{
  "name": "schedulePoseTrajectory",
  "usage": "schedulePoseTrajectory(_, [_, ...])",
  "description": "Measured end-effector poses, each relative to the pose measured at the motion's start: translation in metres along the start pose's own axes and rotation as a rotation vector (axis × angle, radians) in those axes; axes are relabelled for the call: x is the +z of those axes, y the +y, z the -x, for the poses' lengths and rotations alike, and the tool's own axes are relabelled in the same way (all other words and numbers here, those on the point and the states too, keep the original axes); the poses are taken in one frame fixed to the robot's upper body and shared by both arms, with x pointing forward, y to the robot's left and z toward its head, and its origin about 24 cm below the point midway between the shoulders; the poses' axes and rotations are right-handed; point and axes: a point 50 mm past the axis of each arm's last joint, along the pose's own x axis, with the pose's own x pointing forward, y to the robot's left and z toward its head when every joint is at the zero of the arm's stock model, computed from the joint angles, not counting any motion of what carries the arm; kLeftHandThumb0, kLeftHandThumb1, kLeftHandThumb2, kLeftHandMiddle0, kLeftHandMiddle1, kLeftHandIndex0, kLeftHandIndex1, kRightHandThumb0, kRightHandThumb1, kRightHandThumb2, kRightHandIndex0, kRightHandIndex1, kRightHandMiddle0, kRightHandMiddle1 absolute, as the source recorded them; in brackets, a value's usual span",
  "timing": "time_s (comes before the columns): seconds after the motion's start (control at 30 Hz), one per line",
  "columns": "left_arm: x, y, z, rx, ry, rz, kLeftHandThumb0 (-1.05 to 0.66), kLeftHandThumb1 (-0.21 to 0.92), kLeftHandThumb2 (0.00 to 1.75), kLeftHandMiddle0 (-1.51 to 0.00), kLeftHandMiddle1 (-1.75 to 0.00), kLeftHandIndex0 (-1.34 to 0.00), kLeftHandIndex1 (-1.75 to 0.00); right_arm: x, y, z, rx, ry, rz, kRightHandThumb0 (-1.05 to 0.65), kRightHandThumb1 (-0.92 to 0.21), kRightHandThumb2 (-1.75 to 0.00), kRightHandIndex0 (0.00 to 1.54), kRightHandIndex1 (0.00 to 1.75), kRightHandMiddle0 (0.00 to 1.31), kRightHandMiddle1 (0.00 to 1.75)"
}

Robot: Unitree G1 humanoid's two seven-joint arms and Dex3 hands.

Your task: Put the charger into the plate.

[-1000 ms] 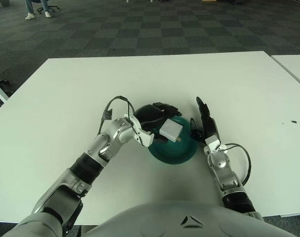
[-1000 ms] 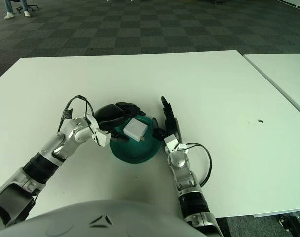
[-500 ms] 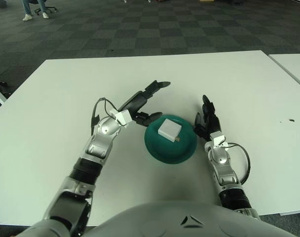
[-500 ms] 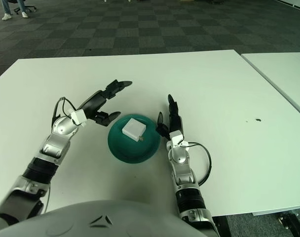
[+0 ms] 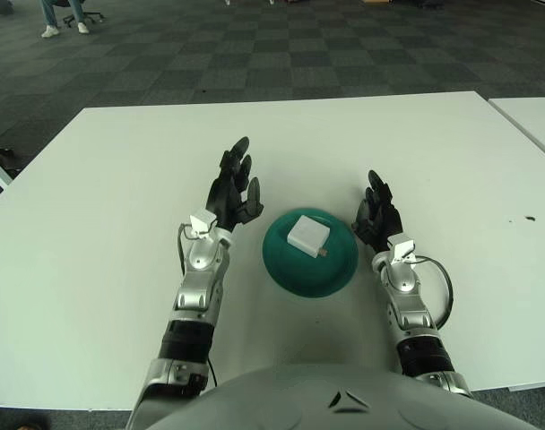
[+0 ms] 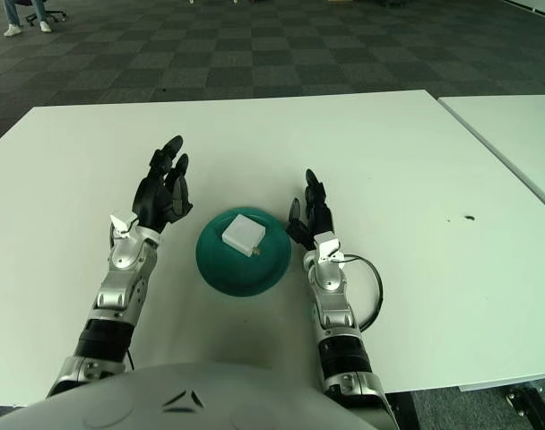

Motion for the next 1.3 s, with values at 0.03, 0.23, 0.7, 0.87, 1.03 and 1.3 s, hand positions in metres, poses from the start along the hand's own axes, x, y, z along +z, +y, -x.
schedulePoseTrajectory(0.03, [0.0,0.001,0.001,0.007,0.001,-0.008,-0.98,0.92,0.97,-0.04,0.0,0.0,-0.24,0.0,0.0,0.0,0.0,0.0,0.0,-0.93,-0.92,-0.93,0.01,0.0,0.0,0.13])
schedulePoseTrajectory(0.23, [0.0,0.006,0.008,0.022,0.009,-0.039,-0.99,0.92,0.99,-0.05,-0.01,0.0,-0.25,0.0,0.0,0.0,0.0,0.001,-0.005,-0.93,-0.92,-0.93,0.01,0.0,0.0,0.13])
schedulePoseTrajectory(0.7, [-0.042,0.023,0.032,-0.004,0.129,-0.11,-1.0,0.92,1.04,-0.17,-0.02,0.0,-0.46,0.003,-0.012,0.011,-0.009,0.023,-0.034,-0.94,-0.92,-0.89,0.01,0.0,0.0,0.07])
schedulePoseTrajectory(0.87, [-0.044,0.026,0.043,0.032,0.122,-0.171,-0.98,0.92,1.04,-0.21,-0.02,0.0,-0.56,0.004,-0.016,0.016,-0.025,0.042,-0.037,-0.96,-0.92,-0.9,0.0,0.0,0.0,0.07])
schedulePoseTrajectory(1.03, [-0.047,0.027,0.051,0.089,0.136,-0.23,-0.96,0.92,1.04,-0.27,-0.02,0.0,-0.7,0.005,-0.02,0.021,-0.04,0.056,-0.039,-0.97,-0.92,-0.89,0.0,0.0,0.0,0.08])
schedulePoseTrajectory(1.3, [-0.044,0.025,0.056,0.121,0.168,-0.311,-0.94,0.92,1.07,-0.3,-0.02,-0.02,-0.76,0.006,-0.023,0.027,-0.046,0.062,-0.036,-0.97,-0.92,-0.88,0.0,0.0,0.0,0.1])
